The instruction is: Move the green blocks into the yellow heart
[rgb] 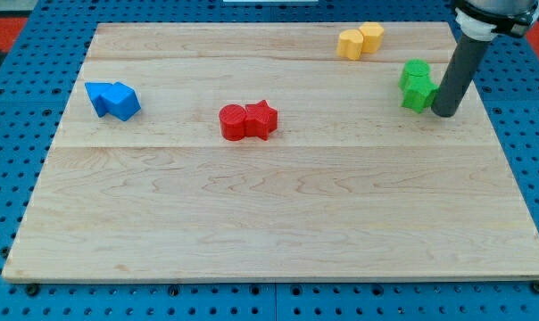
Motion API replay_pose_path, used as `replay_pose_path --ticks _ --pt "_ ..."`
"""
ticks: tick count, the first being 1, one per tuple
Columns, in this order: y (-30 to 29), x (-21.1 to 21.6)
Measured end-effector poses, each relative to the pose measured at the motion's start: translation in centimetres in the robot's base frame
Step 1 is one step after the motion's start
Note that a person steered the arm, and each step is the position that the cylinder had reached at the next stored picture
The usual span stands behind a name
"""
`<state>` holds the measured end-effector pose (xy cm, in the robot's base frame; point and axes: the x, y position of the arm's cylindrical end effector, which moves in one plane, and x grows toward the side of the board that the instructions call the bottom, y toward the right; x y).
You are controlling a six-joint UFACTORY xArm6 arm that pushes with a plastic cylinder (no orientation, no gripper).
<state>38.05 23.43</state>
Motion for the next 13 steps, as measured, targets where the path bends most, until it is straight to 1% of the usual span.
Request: replay_pose_path --ticks 3,4,5,6,7,8,9,10,11,12,13 --pt "0.0 -10.6" --pt "-0.3 -10.9" --pt "2.2 -8.1" --pt "-0.6 -7.5" --pt "-4.8 -9.7" --pt "-6.8 -10.1" --pt "0.2 -5.8" --pt "7.5 -3.2" --pt "4.6 1.3" --pt "-1.6 -1.9" --pt "-5.2 -7.0"
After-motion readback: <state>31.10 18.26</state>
